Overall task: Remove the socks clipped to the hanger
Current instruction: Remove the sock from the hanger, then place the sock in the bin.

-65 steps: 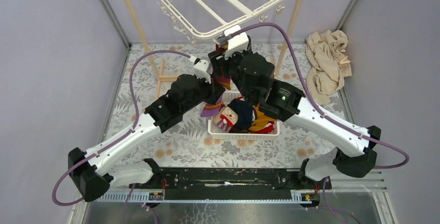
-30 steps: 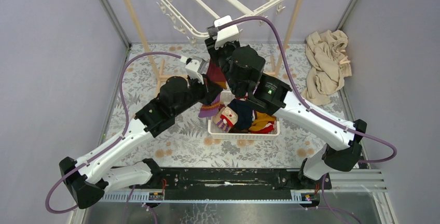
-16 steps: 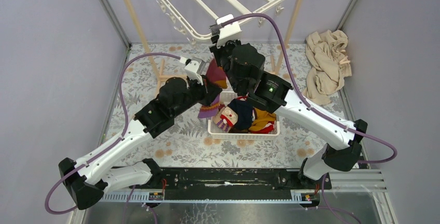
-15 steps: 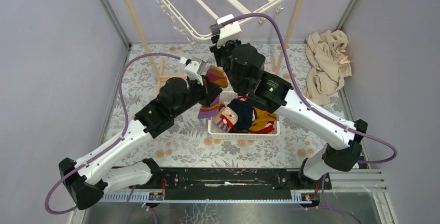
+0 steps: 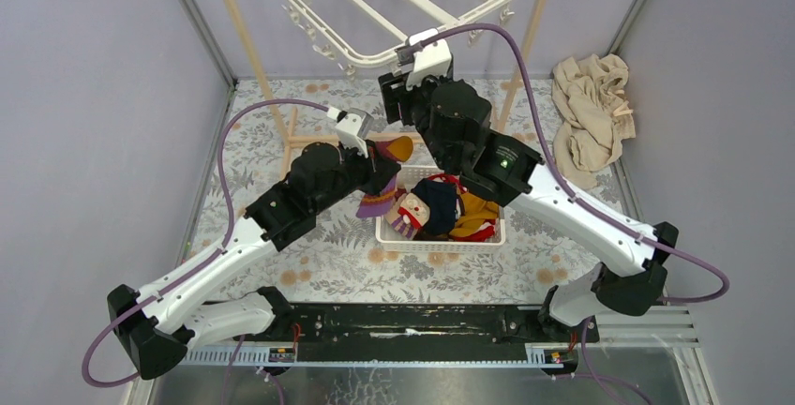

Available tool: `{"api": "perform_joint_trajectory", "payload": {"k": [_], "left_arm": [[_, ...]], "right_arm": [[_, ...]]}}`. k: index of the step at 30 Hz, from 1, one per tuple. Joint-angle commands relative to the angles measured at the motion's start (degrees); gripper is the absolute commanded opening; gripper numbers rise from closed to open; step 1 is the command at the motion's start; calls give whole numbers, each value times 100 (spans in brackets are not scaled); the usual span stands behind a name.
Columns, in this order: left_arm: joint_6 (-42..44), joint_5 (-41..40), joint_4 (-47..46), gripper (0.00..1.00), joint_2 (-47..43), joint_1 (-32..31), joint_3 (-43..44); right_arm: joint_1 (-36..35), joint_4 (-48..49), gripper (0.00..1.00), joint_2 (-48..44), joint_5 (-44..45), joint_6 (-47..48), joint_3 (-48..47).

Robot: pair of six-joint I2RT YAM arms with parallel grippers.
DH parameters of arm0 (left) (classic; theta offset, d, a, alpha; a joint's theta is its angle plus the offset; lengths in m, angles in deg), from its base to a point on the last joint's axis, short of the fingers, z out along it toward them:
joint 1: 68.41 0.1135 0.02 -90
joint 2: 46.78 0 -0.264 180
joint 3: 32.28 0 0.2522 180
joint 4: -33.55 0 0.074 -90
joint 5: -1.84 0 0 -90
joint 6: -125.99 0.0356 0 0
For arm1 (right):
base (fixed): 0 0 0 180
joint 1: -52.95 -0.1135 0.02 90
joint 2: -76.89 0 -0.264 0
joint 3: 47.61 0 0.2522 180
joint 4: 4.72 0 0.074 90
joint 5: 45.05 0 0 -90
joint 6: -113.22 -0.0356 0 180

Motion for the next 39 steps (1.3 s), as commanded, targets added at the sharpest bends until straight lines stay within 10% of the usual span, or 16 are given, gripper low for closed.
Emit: {"api": "perform_joint_trajectory", "payload": {"k": [1,9,39], "left_arm": [[-103,224,-105,3,21,-31,163],[-259,570,-240,4,374,-42,262],[-612,1111,-1767,12,3311,-867,1247]], "right_arm": [[114,26,72,-593,-95,-394,406],[474,-495,99,-1697,-408,-1240,1853],[717,-2047,100,-3451,-557,-2161,3228]]}}
